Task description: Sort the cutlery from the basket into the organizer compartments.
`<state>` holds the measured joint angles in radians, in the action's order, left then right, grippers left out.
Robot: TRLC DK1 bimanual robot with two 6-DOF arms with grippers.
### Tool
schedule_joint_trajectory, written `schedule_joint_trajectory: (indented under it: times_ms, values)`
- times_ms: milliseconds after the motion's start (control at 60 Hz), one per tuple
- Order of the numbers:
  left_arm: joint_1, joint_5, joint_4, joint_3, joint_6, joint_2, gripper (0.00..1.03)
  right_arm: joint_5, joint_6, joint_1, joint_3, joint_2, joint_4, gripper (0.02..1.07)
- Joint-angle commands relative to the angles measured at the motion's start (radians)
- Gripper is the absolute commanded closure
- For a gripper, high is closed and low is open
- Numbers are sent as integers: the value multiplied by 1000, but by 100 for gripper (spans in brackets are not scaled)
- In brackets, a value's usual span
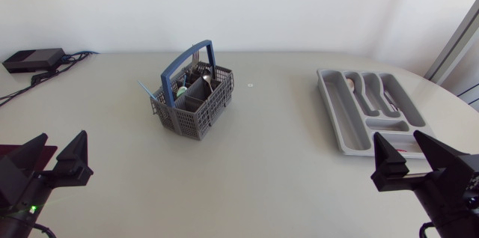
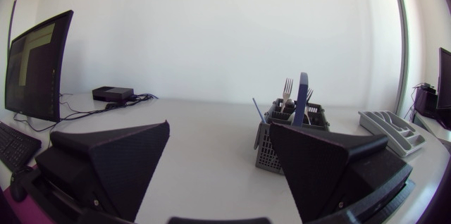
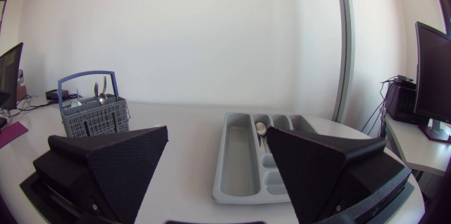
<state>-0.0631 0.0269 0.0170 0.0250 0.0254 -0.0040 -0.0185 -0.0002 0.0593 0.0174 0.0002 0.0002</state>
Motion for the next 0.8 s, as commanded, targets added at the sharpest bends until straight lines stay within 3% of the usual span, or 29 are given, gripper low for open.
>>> schedule_joint_trajectory:
  times_ms: [0, 783]
  values:
    - [5, -8, -2, -22, 7, -5, 5, 6, 3, 8, -19, 6, -8, 6]
    - [26, -7, -28, 13, 4, 1, 6, -17, 9, 80, -4, 17, 20, 7]
